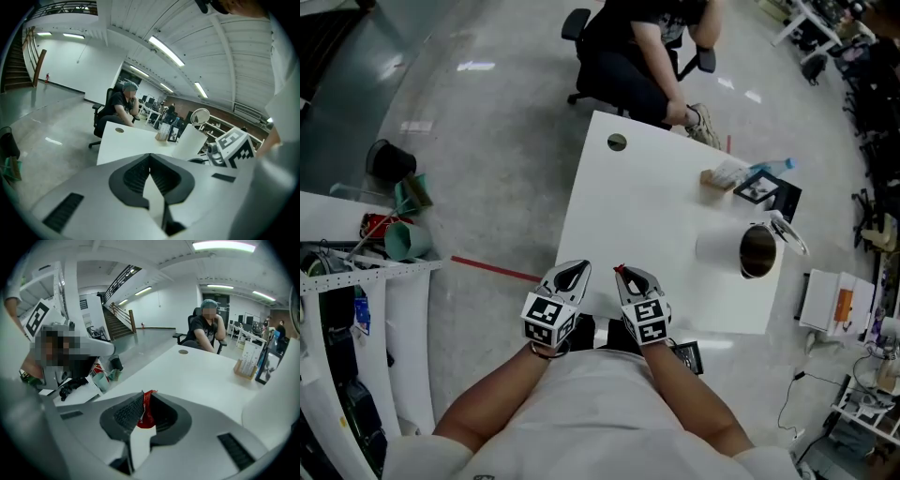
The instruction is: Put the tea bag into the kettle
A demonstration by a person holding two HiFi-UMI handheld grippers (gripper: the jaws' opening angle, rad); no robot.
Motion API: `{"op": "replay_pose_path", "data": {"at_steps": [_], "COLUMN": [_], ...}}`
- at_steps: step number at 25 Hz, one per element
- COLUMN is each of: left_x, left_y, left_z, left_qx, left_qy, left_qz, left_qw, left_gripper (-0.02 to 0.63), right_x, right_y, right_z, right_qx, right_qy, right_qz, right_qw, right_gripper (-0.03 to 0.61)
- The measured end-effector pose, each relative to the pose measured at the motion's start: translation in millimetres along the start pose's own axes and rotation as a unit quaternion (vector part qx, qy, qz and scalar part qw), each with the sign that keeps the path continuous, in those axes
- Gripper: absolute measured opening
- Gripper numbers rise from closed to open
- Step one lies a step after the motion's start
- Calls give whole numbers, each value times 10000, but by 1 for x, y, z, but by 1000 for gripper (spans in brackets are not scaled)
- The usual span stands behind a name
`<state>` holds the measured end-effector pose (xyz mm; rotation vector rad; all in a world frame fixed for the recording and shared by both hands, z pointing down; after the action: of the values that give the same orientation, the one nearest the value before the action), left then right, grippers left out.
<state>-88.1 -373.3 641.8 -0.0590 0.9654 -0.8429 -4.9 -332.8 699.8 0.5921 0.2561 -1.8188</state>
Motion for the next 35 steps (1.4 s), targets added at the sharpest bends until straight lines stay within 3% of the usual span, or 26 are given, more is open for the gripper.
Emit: {"op": "replay_pose_path", "data": {"at_steps": [4, 13, 17, 23, 28, 35], "left_x": [11, 38, 54, 91, 115, 128], "left_y": [24, 89, 125, 176, 221, 263], "left_z": [19, 59, 81, 100, 121, 146], "left_qx": [-135, -250, -283, -484, -530, -496], "left_qy": [-74, -100, -49, 212, 316, 362], "left_qz": [182, 498, 647, 301, 562, 702], "left_qw": [9997, 9984, 9975, 9981, 9965, 9956], "left_gripper": [9, 9, 9, 9, 9, 9], "right_x": [-11, -3, -7, 3, 11, -6], "right_y": [27, 91, 120, 154, 189, 239], "right_z": [-19, -91, -120, -179, -224, -247], "right_qx": [-118, -402, -325, -346, -387, -501], "right_qy": [159, 928, 1165, 1739, 2244, 2376], "right_qz": [426, 719, 801, 749, 771, 865], "right_qw": [9989, 9923, 9894, 9813, 9707, 9662], "right_gripper": [57, 57, 57, 57, 57, 57]}}
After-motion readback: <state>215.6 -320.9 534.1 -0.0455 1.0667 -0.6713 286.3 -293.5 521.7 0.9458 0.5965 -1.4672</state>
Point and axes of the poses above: the fingertips, and each gripper's own axes: z forward along the fingers, y to its right, x out of its top, the point moved 1 cm from there along -z, backward along the fingers, and after that the axes turned 13 degrees about -y, right-handed, at the moved point
